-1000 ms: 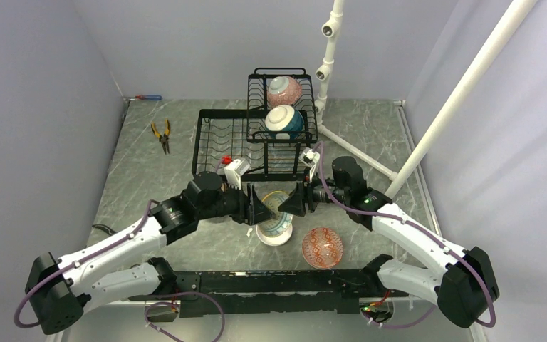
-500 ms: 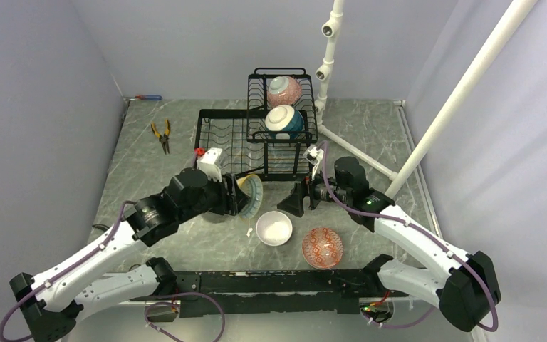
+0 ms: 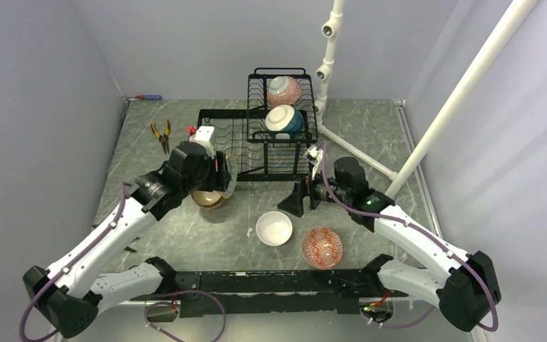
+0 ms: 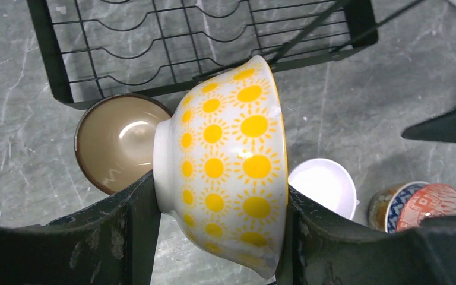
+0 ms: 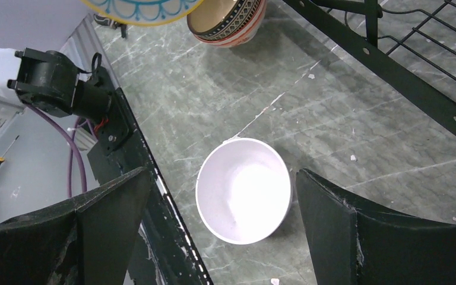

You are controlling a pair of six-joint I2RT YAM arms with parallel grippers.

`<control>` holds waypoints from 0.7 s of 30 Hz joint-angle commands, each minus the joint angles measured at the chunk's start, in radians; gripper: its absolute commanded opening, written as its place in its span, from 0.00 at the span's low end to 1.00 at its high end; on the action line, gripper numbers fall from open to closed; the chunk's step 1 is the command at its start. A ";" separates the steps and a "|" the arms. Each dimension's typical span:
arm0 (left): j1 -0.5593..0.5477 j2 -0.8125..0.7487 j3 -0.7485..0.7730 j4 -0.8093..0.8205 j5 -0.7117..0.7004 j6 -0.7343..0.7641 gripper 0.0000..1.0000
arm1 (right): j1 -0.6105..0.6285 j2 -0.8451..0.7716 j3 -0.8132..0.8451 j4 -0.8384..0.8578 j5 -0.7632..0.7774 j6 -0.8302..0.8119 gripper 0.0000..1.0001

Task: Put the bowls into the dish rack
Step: Turn the bowl upside down on the dish rack.

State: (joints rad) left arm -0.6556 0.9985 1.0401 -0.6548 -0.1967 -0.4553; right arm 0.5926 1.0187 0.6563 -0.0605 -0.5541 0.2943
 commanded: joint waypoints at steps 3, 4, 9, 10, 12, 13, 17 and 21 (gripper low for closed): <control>0.181 0.097 0.116 0.078 0.179 0.090 0.03 | 0.001 -0.015 0.017 0.017 0.017 -0.015 0.99; 0.209 0.117 0.129 0.082 0.213 0.099 0.03 | 0.001 -0.017 0.017 0.015 0.019 -0.016 0.99; 0.348 0.224 0.213 0.124 0.347 0.147 0.03 | 0.002 -0.022 0.012 0.010 0.031 -0.019 1.00; 0.367 0.252 0.236 0.123 0.356 0.159 0.03 | 0.002 -0.022 0.010 0.012 0.031 -0.019 1.00; 0.395 0.312 0.275 0.132 0.361 0.193 0.03 | 0.001 -0.020 0.005 0.017 0.029 -0.016 1.00; 0.402 0.338 0.292 0.139 0.348 0.207 0.03 | 0.002 -0.019 0.004 0.019 0.027 -0.015 1.00; 0.422 0.443 0.343 0.199 0.276 0.273 0.03 | 0.001 -0.024 -0.001 0.019 0.024 -0.014 1.00; 0.425 0.525 0.390 0.254 0.211 0.344 0.03 | 0.002 -0.036 -0.004 0.008 0.032 -0.019 1.00</control>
State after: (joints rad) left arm -0.2348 1.4841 1.3506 -0.5205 0.0704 -0.2134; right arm 0.5926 1.0180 0.6537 -0.0677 -0.5320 0.2909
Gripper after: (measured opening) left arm 0.620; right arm 0.994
